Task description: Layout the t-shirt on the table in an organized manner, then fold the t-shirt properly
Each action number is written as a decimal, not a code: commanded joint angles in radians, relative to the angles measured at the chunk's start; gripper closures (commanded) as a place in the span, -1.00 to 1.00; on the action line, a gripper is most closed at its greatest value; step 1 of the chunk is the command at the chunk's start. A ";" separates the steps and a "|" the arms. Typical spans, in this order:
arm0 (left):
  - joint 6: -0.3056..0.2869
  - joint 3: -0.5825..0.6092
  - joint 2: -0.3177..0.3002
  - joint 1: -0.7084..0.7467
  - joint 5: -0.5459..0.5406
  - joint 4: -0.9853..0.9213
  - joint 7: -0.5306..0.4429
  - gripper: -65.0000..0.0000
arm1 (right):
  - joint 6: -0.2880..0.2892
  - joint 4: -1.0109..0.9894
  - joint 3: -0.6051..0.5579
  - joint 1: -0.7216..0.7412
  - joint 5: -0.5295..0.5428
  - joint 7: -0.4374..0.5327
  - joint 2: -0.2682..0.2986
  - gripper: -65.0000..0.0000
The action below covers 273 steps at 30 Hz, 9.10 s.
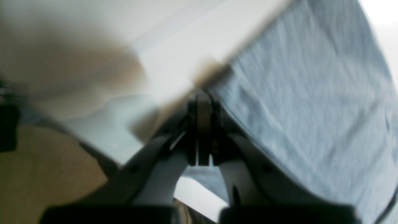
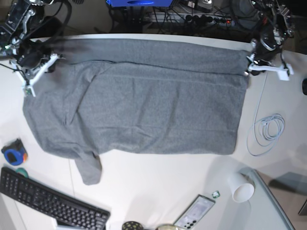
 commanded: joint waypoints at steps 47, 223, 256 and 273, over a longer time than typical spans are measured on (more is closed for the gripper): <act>0.000 0.007 -0.015 -0.019 -0.007 -0.092 -0.020 1.00 | 0.005 -0.161 -0.103 0.069 0.011 0.044 0.010 0.83; -0.002 0.259 -0.098 -0.017 0.531 0.064 -0.175 1.00 | -0.286 -0.953 -0.345 0.655 0.007 0.666 0.399 -0.23; -0.163 0.098 -0.162 -0.516 0.533 -0.358 -0.076 0.09 | -0.166 -1.283 -0.344 0.721 0.005 0.854 0.439 0.94; -0.163 0.330 -0.167 -0.957 0.543 -1.012 -0.258 -0.34 | -0.149 -0.846 -0.342 0.560 0.008 0.695 0.393 0.94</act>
